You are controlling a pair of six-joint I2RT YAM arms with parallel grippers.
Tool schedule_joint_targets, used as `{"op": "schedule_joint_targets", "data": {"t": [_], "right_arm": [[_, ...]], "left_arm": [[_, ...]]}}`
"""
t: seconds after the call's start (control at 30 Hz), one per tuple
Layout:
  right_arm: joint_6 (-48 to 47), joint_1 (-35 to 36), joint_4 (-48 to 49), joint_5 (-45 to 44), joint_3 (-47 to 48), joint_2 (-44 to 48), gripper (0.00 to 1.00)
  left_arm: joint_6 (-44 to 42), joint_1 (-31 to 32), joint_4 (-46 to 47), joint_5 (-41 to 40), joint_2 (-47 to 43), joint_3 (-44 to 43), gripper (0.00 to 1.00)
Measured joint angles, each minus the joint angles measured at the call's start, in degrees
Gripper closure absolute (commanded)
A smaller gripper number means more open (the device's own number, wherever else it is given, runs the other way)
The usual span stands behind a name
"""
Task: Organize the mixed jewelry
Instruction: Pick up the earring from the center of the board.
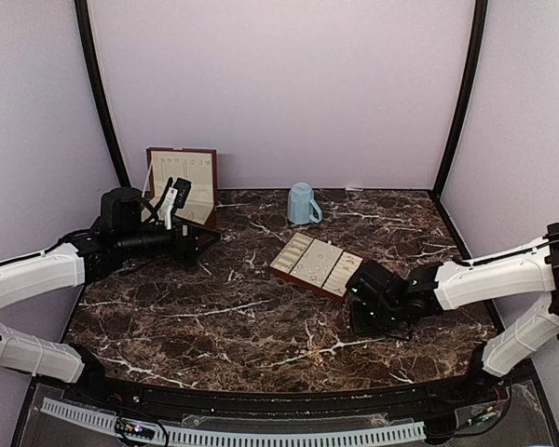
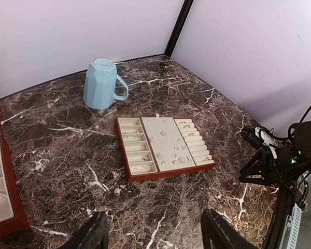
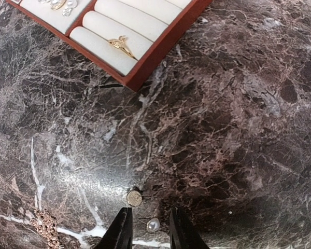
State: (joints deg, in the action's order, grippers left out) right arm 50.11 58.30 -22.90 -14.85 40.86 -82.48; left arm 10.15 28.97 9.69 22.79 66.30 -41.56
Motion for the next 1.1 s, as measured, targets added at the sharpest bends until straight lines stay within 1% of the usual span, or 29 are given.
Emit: {"op": "schedule_joint_targets", "data": {"t": [0.13, 0.37, 0.73, 1.1], "right_arm": [[0.92, 0.33, -0.02, 0.37, -1.03, 1.03, 0.78], [1.88, 1.81, -0.17, 0.48, -1.07, 0.44, 0.80], [2.78, 2.47, -0.94, 0.07, -1.07, -1.33, 0.82], [2.99, 2.58, -0.90, -0.44, -1.07, -2.12, 0.89]], "left_arm": [[0.17, 0.00, 0.02, 0.24, 0.00, 0.00, 0.36], [0.39, 0.00, 0.02, 0.37, 0.00, 0.00, 0.36], [0.55, 0.00, 0.02, 0.52, 0.00, 0.00, 0.36], [0.57, 0.00, 0.02, 0.57, 0.00, 0.00, 0.36]]}}
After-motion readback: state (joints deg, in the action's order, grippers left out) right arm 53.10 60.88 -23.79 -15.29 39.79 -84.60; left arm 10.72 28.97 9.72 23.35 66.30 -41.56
